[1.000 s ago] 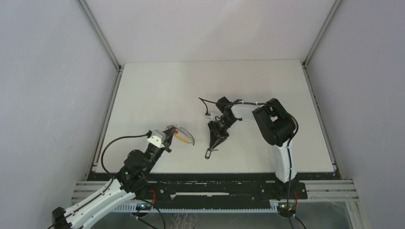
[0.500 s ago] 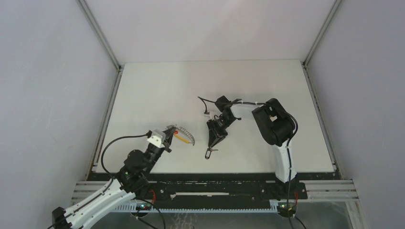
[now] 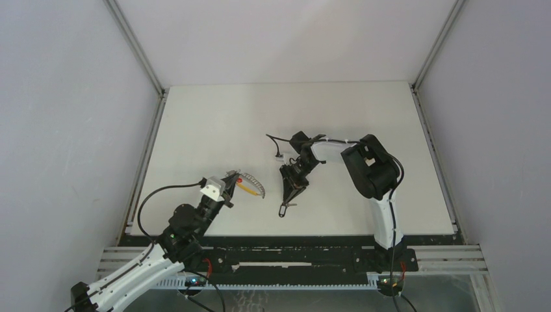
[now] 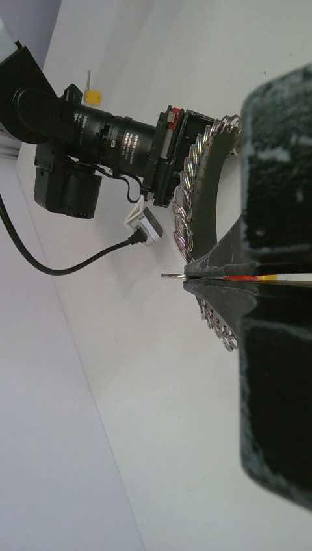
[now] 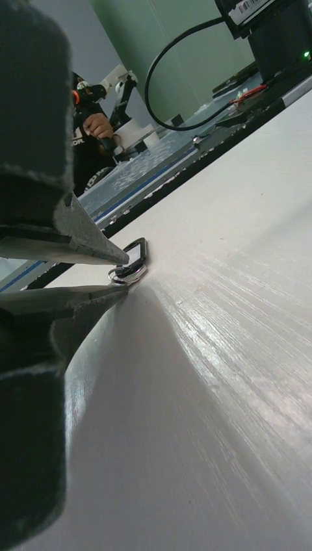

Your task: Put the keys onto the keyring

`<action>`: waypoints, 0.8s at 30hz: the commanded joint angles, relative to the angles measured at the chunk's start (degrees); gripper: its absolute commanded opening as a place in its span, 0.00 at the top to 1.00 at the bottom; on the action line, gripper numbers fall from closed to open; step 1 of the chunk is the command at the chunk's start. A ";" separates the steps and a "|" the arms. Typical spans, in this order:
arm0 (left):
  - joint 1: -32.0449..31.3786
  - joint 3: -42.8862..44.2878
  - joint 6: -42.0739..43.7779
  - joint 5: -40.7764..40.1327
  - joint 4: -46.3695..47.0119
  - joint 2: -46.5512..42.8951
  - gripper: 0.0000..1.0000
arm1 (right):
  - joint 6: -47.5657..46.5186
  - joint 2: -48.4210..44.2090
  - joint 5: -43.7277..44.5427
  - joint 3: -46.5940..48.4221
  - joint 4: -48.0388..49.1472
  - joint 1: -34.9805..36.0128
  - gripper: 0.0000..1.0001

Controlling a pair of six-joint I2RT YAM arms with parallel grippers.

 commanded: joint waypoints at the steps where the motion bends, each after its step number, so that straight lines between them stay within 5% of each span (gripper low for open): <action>1: -0.27 0.57 0.81 1.29 2.76 -0.44 1.00 | -2.29 -0.65 4.29 1.58 -2.58 1.18 0.82; 9: -0.27 0.51 0.68 1.24 2.67 -0.78 1.00 | -1.71 -1.67 7.57 2.30 -3.34 2.92 0.84; 17: -0.27 0.40 0.66 1.09 2.66 -0.97 1.00 | -1.35 -3.18 9.83 3.16 -3.69 4.48 1.00; 24: -0.27 0.16 0.58 0.73 2.67 -1.13 1.00 | -1.41 -10.67 21.40 0.45 -1.27 7.23 1.00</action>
